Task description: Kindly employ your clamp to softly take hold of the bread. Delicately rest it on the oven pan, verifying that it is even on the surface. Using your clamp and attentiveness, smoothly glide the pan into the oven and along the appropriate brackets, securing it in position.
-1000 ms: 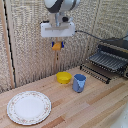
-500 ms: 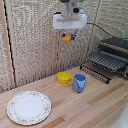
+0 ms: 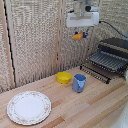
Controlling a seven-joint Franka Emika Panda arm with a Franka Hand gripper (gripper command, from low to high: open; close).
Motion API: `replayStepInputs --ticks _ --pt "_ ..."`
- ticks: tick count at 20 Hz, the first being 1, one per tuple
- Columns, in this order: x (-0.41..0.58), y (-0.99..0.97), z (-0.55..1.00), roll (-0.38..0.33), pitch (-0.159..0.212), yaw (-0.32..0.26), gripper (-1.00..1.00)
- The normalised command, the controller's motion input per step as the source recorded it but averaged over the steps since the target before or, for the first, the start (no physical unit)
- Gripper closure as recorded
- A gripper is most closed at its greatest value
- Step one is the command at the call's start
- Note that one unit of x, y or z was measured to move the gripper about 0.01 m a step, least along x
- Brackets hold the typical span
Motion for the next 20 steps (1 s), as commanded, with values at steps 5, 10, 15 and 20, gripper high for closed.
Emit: replayStepInputs --ticks 5,10,15,20 --pt "-0.085 -0.66 0.01 0.0 0.061 -0.211 1.0" --pt "-0.003 -0.8 -0.03 0.0 0.015 -0.159 1.0" --pt "0.03 -0.92 -0.09 0.0 0.0 -0.108 1.0" --pt "0.187 -0.99 -0.06 0.009 -0.005 -0.056 1.0"
